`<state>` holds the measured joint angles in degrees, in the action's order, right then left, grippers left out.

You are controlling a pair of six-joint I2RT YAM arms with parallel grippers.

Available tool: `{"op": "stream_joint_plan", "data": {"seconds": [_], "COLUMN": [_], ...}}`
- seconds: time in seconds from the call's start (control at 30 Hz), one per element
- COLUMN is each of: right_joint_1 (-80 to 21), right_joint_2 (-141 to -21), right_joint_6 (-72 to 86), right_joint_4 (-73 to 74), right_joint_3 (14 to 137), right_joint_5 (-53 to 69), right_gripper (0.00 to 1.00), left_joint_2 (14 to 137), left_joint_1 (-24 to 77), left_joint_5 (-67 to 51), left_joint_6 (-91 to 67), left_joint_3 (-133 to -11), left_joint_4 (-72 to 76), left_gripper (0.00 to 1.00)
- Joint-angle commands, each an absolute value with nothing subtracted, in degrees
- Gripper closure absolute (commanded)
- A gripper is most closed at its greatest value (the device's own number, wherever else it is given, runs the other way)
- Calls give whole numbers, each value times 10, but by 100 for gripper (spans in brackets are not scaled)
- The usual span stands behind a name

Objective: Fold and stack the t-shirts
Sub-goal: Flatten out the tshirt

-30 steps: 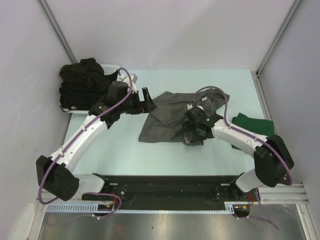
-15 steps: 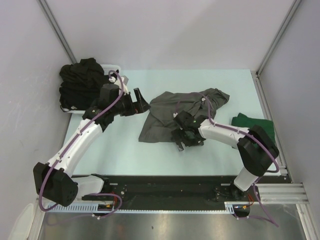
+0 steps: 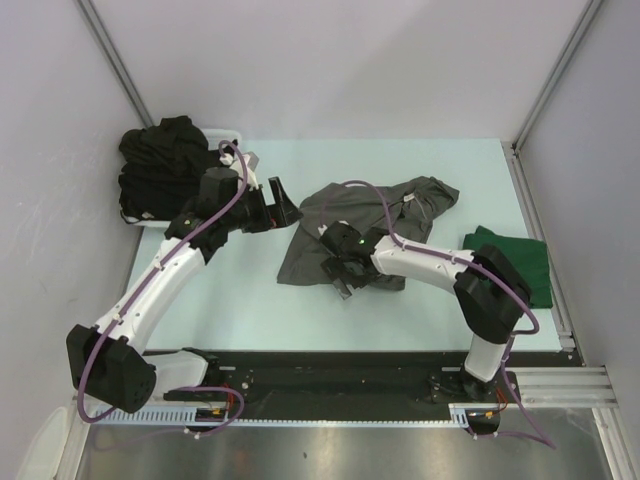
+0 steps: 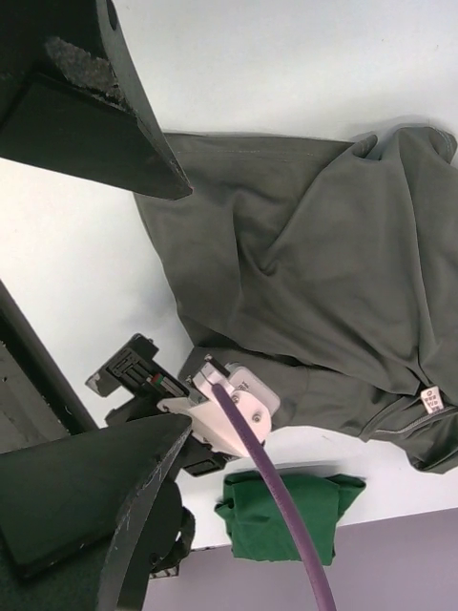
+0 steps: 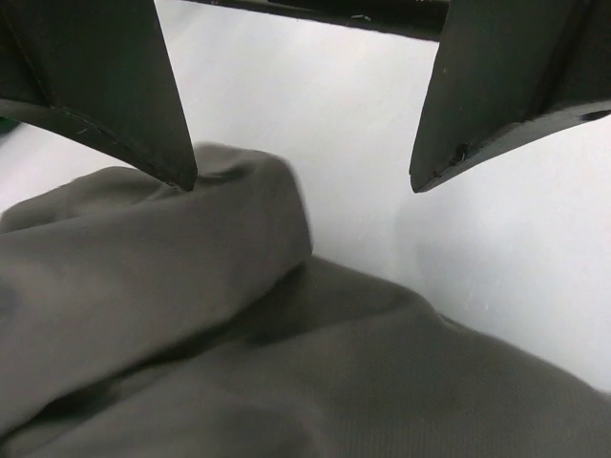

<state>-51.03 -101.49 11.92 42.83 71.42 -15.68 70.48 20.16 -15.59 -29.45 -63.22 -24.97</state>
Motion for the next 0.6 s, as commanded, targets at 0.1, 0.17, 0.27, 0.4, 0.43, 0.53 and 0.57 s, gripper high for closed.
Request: {"op": "stream_joint_plan", "data": {"seconds": [0.1, 0.17, 0.27, 0.4, 0.43, 0.53, 0.57], "right_joint_1": [-523, -523, -523, -525, -526, -526, -526], "right_joint_2": [-1033, -1032, -1040, -1057, -1063, -1072, -1078], "right_joint_6": [102, 98, 99, 103, 105, 106, 106], "right_joint_4": [486, 492, 486, 468, 466, 457, 454], "right_joint_3": [780, 787, 784, 763, 759, 756, 755], "right_joint_5": [-249, -256, -256, -256, -257, -259, -260], "right_gripper": [0, 0, 0, 2, 3, 3, 4], "left_joint_2": [693, 693, 697, 703, 703, 701, 701], "left_joint_1": [200, 200, 200, 200, 200, 200, 200], "left_joint_5": [-177, -179, -185, -192, -192, -192, -193], "left_joint_6": [-279, -279, -280, -281, -280, -278, -277], "left_joint_3": [-639, -637, -636, -641, -642, -642, -642], "left_joint_4": [-241, -236, -230, -229, -231, -232, -234], "left_gripper": [0, 0, 0, 1, 1, 1, 1]}}
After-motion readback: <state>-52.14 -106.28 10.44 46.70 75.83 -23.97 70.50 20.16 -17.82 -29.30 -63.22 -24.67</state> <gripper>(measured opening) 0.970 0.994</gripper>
